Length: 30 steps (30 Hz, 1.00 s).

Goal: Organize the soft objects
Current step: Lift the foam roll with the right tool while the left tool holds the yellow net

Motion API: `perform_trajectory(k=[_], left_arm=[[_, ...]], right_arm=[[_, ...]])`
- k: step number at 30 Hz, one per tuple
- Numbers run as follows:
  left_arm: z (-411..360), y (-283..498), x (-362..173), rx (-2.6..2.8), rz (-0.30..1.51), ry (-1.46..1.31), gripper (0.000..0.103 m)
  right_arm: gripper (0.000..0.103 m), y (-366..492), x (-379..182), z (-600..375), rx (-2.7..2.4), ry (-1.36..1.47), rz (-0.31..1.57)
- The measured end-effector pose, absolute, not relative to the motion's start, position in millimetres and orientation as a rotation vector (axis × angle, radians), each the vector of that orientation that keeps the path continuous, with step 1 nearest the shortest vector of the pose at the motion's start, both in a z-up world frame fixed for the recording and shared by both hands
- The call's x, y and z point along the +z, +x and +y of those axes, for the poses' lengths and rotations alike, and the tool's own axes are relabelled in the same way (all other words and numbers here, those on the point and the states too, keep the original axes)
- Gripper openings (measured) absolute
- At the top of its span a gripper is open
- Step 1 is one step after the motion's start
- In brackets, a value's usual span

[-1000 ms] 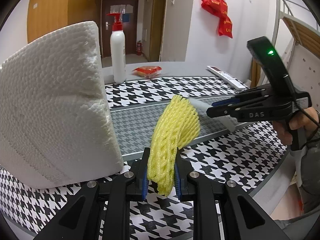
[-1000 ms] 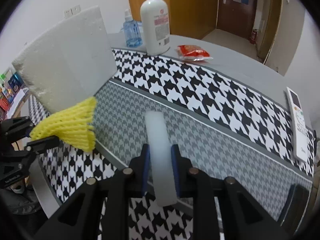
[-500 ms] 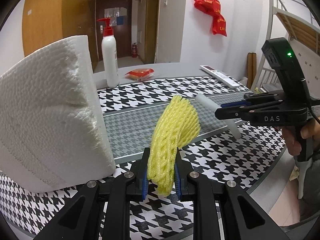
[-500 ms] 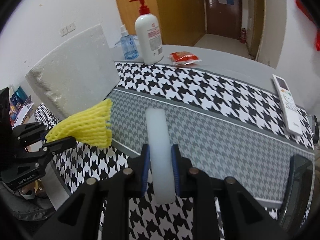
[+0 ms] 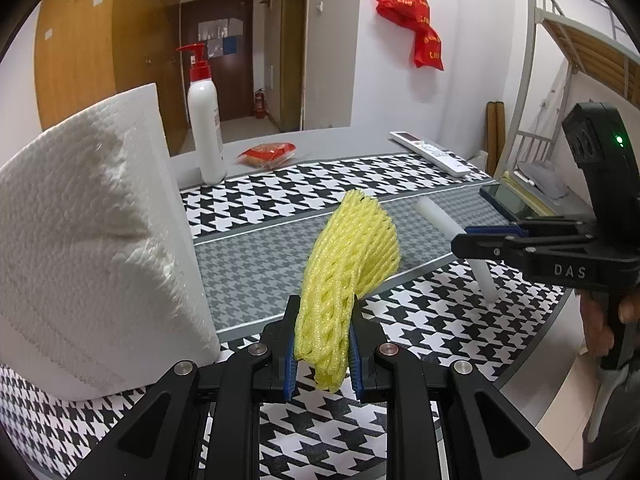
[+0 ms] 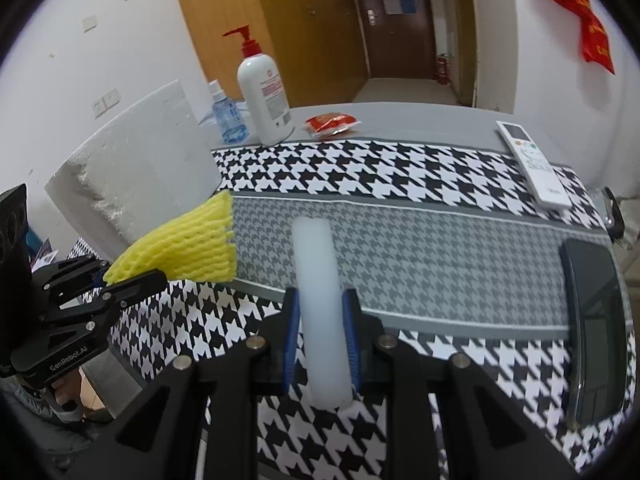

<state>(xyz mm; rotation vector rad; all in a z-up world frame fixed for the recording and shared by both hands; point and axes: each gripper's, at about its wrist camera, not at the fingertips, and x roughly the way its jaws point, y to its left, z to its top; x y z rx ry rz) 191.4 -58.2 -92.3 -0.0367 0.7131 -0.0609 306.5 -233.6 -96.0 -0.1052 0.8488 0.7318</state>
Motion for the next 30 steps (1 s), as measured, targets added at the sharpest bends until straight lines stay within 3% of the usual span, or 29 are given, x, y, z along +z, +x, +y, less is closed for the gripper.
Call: perform_trajectory(k=[30], left_arm=[[-73.3,200.3,-83.7,-0.216,0.638,0.060,0.022]], right_arm=[[0.025,276.2,-105.9,-245.8,0.346,0.040,0.734]])
